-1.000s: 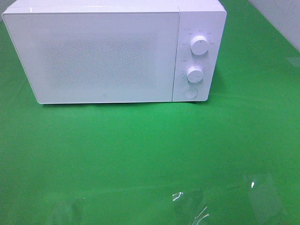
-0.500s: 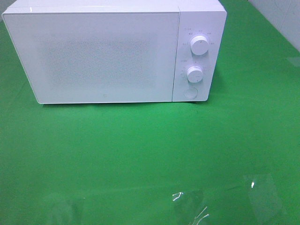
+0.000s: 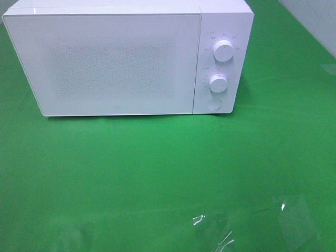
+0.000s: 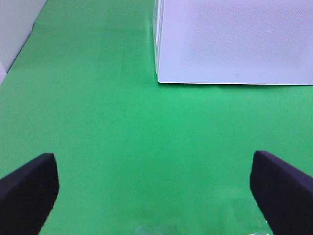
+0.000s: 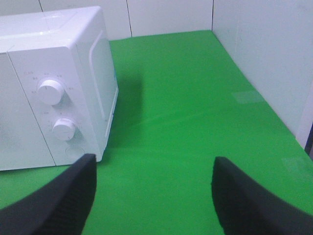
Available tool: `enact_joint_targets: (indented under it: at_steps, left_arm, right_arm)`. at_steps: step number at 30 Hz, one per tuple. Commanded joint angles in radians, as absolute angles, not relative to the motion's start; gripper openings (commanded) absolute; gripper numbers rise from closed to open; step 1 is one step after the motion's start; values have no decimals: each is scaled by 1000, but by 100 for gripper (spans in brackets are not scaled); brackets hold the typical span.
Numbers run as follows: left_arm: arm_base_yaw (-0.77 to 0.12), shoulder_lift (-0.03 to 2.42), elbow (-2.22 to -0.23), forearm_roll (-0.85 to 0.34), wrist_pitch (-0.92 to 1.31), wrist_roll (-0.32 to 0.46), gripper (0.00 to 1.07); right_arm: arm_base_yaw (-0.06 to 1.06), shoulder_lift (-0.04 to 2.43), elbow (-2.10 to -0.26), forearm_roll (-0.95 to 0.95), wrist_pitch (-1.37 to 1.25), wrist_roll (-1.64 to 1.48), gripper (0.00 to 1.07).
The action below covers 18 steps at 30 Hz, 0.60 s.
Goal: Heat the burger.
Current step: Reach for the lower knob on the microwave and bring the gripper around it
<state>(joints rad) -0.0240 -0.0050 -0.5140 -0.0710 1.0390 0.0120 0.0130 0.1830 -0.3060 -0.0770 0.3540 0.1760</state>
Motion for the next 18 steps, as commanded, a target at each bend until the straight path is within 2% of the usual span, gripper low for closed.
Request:
enact_joint_targets:
  at_steps: [1,8,18]
  left_arm:
    - [-21,-30,-510,-79,1033,15,101]
    - [-21,-30,-510,-79,1033,15,101]
    - [-21,-30,-510,-79,1033,15,101]
  right_arm:
    - [12,235,-292,-111,281,179,64]
    - [12,355,-292,-109,204,179,64]
    - [12,668,-292,-107,-87,179,64]
